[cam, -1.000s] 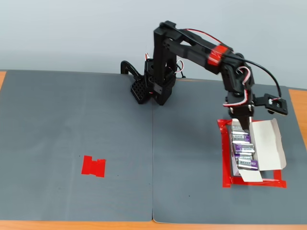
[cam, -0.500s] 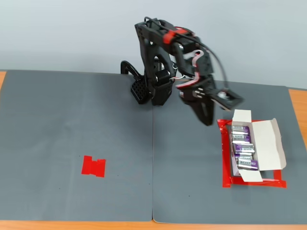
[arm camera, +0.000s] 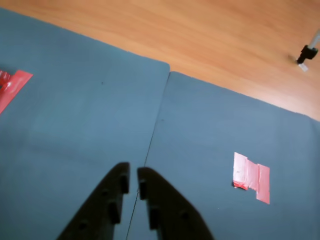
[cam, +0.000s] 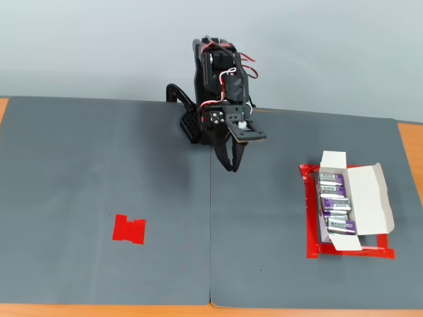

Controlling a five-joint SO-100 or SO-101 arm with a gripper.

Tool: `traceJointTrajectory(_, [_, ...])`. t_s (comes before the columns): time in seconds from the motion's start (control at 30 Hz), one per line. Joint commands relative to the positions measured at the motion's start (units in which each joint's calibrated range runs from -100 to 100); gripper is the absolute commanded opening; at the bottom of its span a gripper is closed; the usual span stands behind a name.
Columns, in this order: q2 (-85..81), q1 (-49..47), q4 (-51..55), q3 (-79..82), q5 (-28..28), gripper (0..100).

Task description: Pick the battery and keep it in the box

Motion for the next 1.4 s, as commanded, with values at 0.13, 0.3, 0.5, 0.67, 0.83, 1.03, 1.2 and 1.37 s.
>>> traceJointTrajectory(0.13, [-7.4, 2.3, -0.6, 7.8, -3.8, 2])
traceJointTrajectory(0.3, [-12.7, 4.9, -4.6, 18.6, -3.7, 2])
traceJointTrajectory(0.5, [-12.6, 6.2, -9.6, 27.7, -3.7, 2])
traceJointTrajectory(0.67, [-12.7, 5.8, -9.2, 33.1, -3.9, 2])
traceJointTrajectory(0.83, [-12.7, 5.7, -8.3, 33.7, -4.1, 2])
traceJointTrajectory(1.03, [-12.7, 5.7, 4.2, 30.0, -4.2, 2])
traceJointTrajectory(1.2, [-12.7, 6.1, 11.2, 27.9, -7.5, 2])
traceJointTrajectory(1.37, [-12.7, 5.7, 11.2, 27.9, -6.7, 2])
